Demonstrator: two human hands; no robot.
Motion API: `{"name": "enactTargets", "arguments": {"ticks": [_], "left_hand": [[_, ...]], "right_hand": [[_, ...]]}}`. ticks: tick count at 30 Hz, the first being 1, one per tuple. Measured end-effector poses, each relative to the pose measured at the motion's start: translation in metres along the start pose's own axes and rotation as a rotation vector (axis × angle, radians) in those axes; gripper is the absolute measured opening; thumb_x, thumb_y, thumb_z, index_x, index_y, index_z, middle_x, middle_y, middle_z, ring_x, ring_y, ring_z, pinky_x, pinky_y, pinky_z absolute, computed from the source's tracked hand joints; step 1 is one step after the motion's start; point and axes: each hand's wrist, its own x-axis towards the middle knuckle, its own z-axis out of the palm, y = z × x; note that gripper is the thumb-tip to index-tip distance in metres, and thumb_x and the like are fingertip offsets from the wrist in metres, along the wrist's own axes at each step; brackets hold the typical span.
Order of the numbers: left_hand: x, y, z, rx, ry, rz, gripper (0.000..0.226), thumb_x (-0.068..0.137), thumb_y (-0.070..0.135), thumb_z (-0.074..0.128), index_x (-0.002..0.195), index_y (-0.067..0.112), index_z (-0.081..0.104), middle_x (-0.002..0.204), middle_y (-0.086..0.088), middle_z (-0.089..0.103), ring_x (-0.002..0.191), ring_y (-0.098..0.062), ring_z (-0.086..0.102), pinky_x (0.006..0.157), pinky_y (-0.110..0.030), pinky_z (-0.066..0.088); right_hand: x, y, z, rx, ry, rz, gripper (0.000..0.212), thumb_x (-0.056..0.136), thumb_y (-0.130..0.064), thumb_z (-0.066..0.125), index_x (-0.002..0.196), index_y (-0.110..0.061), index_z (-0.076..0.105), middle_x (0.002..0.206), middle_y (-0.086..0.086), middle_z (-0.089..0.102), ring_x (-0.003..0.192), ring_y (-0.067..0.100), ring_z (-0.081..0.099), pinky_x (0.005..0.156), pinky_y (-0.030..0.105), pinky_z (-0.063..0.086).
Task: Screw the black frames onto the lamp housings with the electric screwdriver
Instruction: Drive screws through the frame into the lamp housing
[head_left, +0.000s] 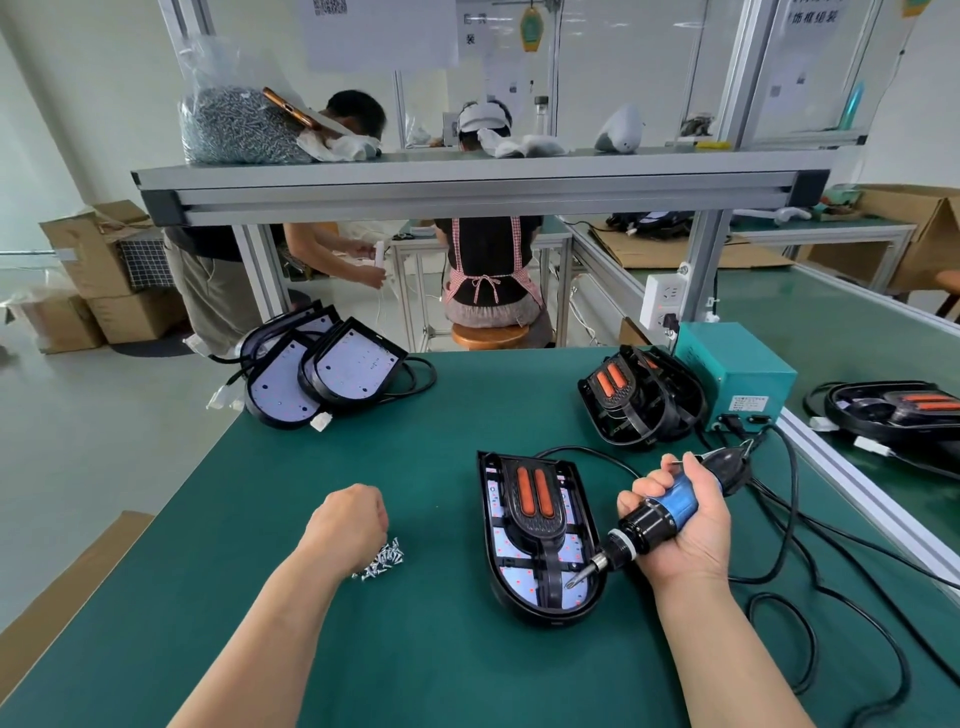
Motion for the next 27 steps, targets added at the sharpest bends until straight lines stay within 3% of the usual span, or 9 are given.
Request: {"name": "enactTargets", "arguments": {"ticks": [12, 14, 17, 19, 21, 27], "left_hand": [[-0.004, -0.004, 0.005, -0.031, 0.105, 0.008, 0.017, 0.09, 0.004, 0.043, 0.084, 0.018, 0.051, 0.095, -0.004, 0.064, 0.091, -0.027, 0.059, 0.07, -0.033, 0.048], [-0.006, 0.0, 0.005, -0.108, 0.2, 0.001, 0.014, 0.091, 0.004, 0.044, 0.091, 0.015, 0.052, 0.095, -0.006, 0.064, 0.089, -0.029, 0.056, 0.069, -0.035, 0.045], [-0.018, 0.022, 0.004, -0.428, 0.289, 0.041, 0.014, 0.092, 0.009, 0.054, 0.094, 0.02, 0.063, 0.086, -0.001, 0.068, 0.078, -0.02, 0.057, 0.06, -0.027, 0.04], [-0.035, 0.047, 0.004, -0.683, 0.227, 0.112, 0.019, 0.087, 0.012, 0.067, 0.075, 0.026, 0.07, 0.069, 0.009, 0.068, 0.062, -0.01, 0.054, 0.05, -0.018, 0.041], [-0.053, 0.072, 0.008, -0.826, 0.133, 0.175, 0.018, 0.082, 0.013, 0.075, 0.067, 0.023, 0.071, 0.059, 0.013, 0.063, 0.057, -0.008, 0.051, 0.052, -0.017, 0.041], [-0.097, 0.12, 0.022, -0.854, -0.091, 0.274, 0.017, 0.081, 0.005, 0.069, 0.07, 0.018, 0.069, 0.059, 0.001, 0.067, 0.052, -0.007, 0.058, 0.059, -0.025, 0.053]], "right_hand": [[0.001, -0.001, 0.0, 0.011, -0.002, 0.004, 0.018, 0.095, -0.031, 0.06, 0.081, -0.02, 0.057, 0.065, -0.01, 0.046, 0.053, 0.006, 0.045, 0.057, 0.022, 0.031], [0.001, -0.001, 0.0, 0.018, 0.003, 0.003, 0.018, 0.095, -0.031, 0.06, 0.081, -0.02, 0.057, 0.065, -0.01, 0.046, 0.053, 0.005, 0.045, 0.058, 0.022, 0.031], [0.002, -0.001, -0.001, 0.038, 0.012, -0.001, 0.018, 0.094, -0.033, 0.061, 0.082, -0.02, 0.057, 0.065, -0.011, 0.046, 0.053, 0.005, 0.046, 0.062, 0.022, 0.031], [0.002, -0.002, -0.001, 0.071, 0.016, 0.001, 0.019, 0.094, -0.034, 0.061, 0.083, -0.02, 0.058, 0.065, -0.011, 0.046, 0.053, 0.005, 0.047, 0.063, 0.022, 0.031], [0.003, -0.004, -0.002, 0.11, 0.019, -0.001, 0.02, 0.095, -0.036, 0.061, 0.084, -0.02, 0.058, 0.066, -0.011, 0.046, 0.053, 0.004, 0.048, 0.064, 0.022, 0.031], [0.005, -0.012, -0.007, 0.228, 0.012, -0.017, 0.022, 0.095, -0.04, 0.061, 0.088, -0.019, 0.059, 0.069, -0.013, 0.047, 0.055, 0.004, 0.051, 0.064, 0.023, 0.032]]}}
